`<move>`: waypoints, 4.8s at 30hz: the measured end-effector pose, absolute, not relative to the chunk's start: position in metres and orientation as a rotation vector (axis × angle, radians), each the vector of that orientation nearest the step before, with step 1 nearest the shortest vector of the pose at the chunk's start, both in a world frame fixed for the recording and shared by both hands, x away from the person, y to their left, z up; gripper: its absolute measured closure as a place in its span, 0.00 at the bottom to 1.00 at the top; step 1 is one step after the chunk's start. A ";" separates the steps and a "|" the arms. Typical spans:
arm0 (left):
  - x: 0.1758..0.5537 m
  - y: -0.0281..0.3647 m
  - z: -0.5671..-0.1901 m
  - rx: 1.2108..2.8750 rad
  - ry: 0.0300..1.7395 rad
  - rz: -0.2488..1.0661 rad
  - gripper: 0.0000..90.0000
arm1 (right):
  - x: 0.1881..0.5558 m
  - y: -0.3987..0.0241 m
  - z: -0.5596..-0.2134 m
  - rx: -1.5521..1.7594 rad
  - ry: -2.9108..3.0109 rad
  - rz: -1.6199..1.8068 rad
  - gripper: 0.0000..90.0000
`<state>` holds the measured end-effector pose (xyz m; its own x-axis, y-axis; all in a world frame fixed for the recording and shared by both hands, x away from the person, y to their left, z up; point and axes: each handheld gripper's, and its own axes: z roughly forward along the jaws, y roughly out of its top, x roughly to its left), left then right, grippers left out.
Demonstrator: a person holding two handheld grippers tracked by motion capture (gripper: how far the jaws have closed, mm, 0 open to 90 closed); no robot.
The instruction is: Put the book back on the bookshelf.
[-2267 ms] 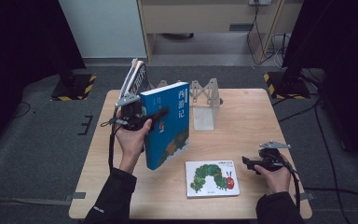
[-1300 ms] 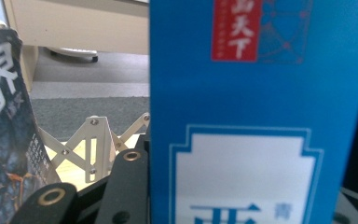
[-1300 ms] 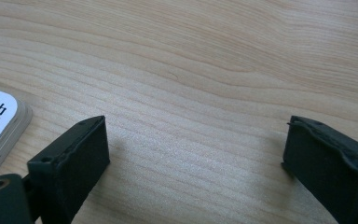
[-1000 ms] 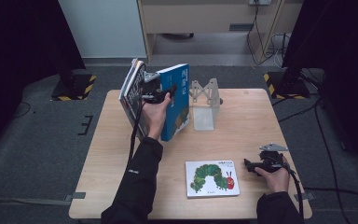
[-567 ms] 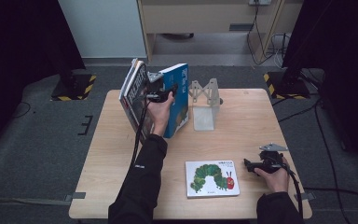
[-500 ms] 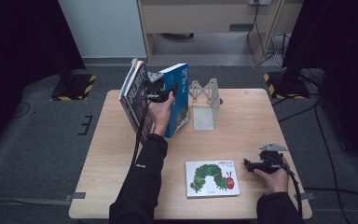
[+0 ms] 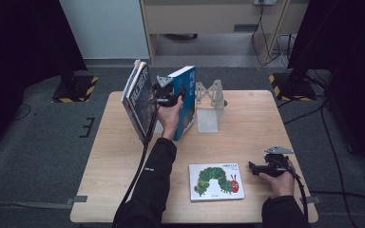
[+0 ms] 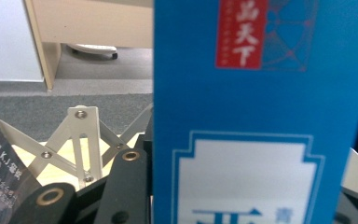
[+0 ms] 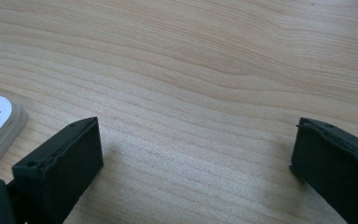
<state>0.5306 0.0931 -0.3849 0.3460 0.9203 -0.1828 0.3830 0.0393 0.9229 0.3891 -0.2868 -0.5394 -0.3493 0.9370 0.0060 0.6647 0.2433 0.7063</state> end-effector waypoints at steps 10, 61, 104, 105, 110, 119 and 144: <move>0.511 0.092 -0.389 1.595 1.196 0.624 0.67 | 0.389 -0.287 -0.539 1.465 2.099 0.874 0.02; 0.479 0.085 -0.410 1.580 1.207 0.776 0.66 | 0.389 -0.287 -0.540 1.463 2.102 0.874 0.02; 0.470 0.078 -0.403 1.563 1.222 0.768 0.67 | 0.390 -0.286 -0.540 1.466 2.099 0.874 0.02; 0.470 0.078 -0.403 1.563 1.222 0.768 0.66 | 0.390 -0.286 -0.540 1.466 2.099 0.874 0.02; 0.472 0.074 -0.402 1.579 1.205 0.751 0.66 | 0.390 -0.286 -0.540 1.464 2.102 0.872 0.01; 0.480 0.060 -0.396 1.594 1.205 0.735 0.65 | 0.390 -0.286 -0.540 1.468 2.100 0.872 0.01; 0.470 0.058 -0.402 1.624 1.150 0.662 0.60 | 0.390 -0.286 -0.540 1.461 2.103 0.872 0.02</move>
